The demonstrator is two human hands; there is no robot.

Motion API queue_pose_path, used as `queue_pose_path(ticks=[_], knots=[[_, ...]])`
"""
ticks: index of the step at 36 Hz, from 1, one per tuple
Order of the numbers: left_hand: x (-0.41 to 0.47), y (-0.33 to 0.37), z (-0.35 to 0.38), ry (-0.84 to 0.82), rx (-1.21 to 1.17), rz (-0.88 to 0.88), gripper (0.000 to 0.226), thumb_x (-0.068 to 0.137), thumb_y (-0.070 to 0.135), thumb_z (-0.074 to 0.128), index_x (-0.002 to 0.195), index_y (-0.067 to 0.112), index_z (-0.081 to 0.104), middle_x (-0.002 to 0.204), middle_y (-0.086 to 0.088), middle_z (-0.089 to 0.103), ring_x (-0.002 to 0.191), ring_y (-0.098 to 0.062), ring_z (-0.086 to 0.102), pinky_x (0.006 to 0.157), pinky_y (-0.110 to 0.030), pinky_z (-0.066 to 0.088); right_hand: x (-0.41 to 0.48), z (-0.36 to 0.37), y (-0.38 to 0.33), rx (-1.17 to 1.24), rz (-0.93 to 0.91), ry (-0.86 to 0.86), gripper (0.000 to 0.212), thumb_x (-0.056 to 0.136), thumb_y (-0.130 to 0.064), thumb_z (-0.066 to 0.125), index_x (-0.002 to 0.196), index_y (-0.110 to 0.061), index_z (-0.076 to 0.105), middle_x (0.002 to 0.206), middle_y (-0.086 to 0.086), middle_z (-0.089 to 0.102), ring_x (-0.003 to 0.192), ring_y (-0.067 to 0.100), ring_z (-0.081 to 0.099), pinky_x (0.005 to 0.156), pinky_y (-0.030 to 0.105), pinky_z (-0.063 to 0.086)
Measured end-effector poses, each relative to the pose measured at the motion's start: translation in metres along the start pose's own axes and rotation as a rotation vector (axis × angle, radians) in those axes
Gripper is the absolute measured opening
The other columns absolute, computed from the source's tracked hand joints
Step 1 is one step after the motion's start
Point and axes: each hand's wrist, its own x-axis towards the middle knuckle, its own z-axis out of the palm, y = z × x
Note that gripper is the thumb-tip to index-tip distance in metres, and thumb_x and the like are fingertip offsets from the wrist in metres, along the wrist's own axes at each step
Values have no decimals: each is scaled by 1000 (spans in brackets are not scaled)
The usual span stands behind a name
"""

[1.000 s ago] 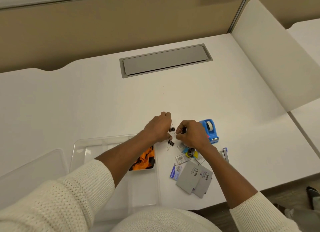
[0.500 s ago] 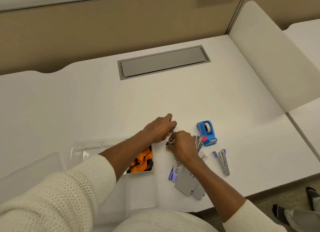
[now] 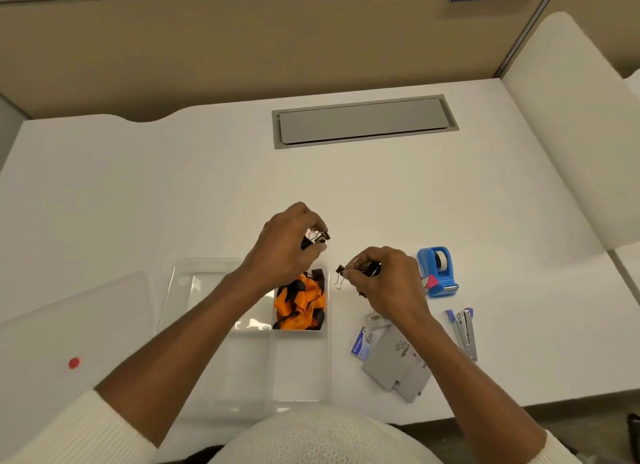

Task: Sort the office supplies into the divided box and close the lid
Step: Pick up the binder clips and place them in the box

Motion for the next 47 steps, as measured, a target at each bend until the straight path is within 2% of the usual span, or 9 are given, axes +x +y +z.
queue_pose_path(ticks=[5, 15, 18, 24, 31, 34, 39, 43, 47], knots=[[-55, -28, -26, -6, 88, -164, 19, 86, 21, 81, 104, 20, 74, 106, 4, 65, 87, -17, 65, 80, -39, 56, -12, 16, -33, 117, -66, -128, 5, 82, -26, 83, 84, -22, 79, 73, -8, 74, 67, 13, 70, 65, 39, 62], [-106, -66, -14, -120, 231, -329, 14, 87, 28, 78, 100, 24, 73, 101, 7, 63, 95, -18, 63, 79, -31, 50, -28, 90, -87, 67, -47, -215, 3, 78, -21, 71, 76, -23, 72, 62, -14, 66, 57, -1, 62, 56, 16, 44], [-106, -69, -11, -123, 246, -354, 17, 86, 23, 79, 101, 20, 74, 101, 4, 65, 96, -21, 65, 78, -31, 51, -29, 103, -93, 14, -72, -240, 7, 78, -22, 68, 83, -19, 72, 74, -4, 75, 68, 13, 72, 67, 31, 57], [-108, -73, -10, -176, 226, -409, 39, 82, 18, 80, 120, 17, 71, 112, 0, 74, 97, -20, 71, 81, -33, 57, -34, 117, -96, -14, -114, -276, 40, 82, -25, 70, 119, -10, 71, 99, 7, 80, 98, 23, 72, 86, 35, 56], [-112, -71, -16, -189, 237, -428, 50, 83, 4, 69, 132, 15, 63, 124, -4, 73, 104, -25, 72, 88, -43, 58, -42, 120, -100, -66, -200, -280, 41, 92, -10, 67, 133, -7, 63, 113, 15, 76, 97, 30, 73, 76, 28, 50], [-111, -65, -19, -136, 325, -428, 46, 82, 4, 63, 126, 20, 65, 120, -1, 73, 103, -27, 69, 82, -41, 58, -45, 110, -98, -106, -254, -245, 31, 93, -10, 64, 124, -8, 70, 110, 13, 77, 99, 29, 70, 82, 34, 53], [-100, -31, -14, 18, 380, -370, 21, 91, 37, 68, 109, 26, 66, 103, 8, 72, 91, -25, 68, 66, -32, 46, -54, 70, -68, -34, -151, -122, 17, 90, -28, 63, 100, -23, 75, 98, -5, 76, 87, 16, 70, 79, 34, 56], [-79, 3, 7, 15, 288, -302, 18, 92, 43, 66, 94, 26, 63, 93, 8, 67, 86, -21, 65, 66, -34, 49, -59, 30, -25, 34, -19, 37, 10, 91, -32, 69, 97, -28, 75, 95, -13, 75, 79, 5, 70, 74, 33, 61], [-57, 37, 42, -43, 170, -191, 27, 91, 49, 66, 101, 24, 65, 101, 8, 68, 94, -21, 65, 78, -38, 54, -66, -4, 22, 60, 91, 205, 5, 90, -26, 75, 95, -26, 76, 89, -19, 74, 79, -1, 69, 75, 25, 61]])
